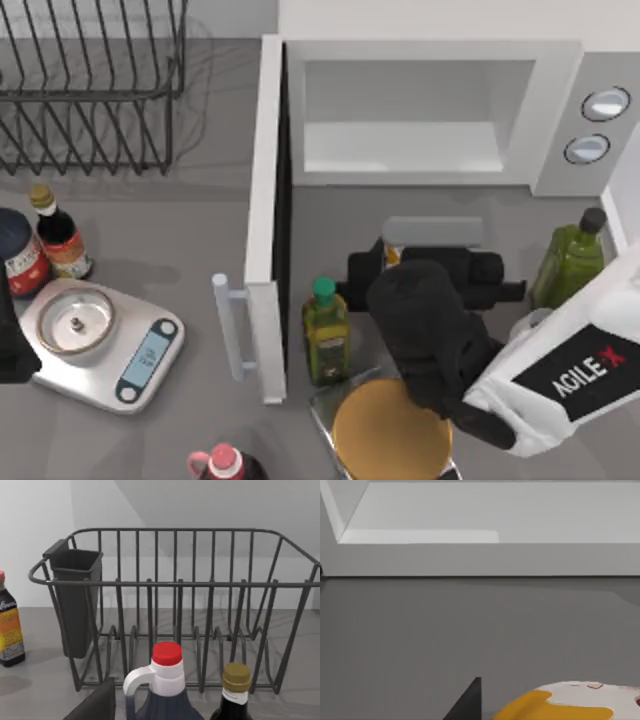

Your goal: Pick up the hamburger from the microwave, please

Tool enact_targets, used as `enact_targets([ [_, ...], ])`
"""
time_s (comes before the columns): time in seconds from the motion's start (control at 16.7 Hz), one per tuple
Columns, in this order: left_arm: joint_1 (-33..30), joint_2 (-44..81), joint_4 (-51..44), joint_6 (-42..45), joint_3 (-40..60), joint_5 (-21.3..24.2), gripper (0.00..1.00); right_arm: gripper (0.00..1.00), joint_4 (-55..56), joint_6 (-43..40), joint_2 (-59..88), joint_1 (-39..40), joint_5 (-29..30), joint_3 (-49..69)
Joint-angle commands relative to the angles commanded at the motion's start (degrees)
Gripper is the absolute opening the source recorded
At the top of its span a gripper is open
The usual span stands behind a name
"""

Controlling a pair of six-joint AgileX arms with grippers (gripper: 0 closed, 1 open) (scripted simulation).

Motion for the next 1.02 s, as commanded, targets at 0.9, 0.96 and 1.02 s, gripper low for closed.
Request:
enact_targets([
  [0.9,0.0,0.0,0.0,0.0,0.0,0.0,1.00,1.00,0.0,0.0,0.0,0.0,0.0,0.0],
  [0.96,0.0,0.0,0.0,0.0,0.0,0.0,1.00,1.00,0.0,0.0,0.0,0.0,0.0,0.0],
  [1.02,0.0,0.0,0.0,0.0,0.0,0.0,1.00,1.00,0.0,0.0,0.0,0.0,0.0,0.0],
])
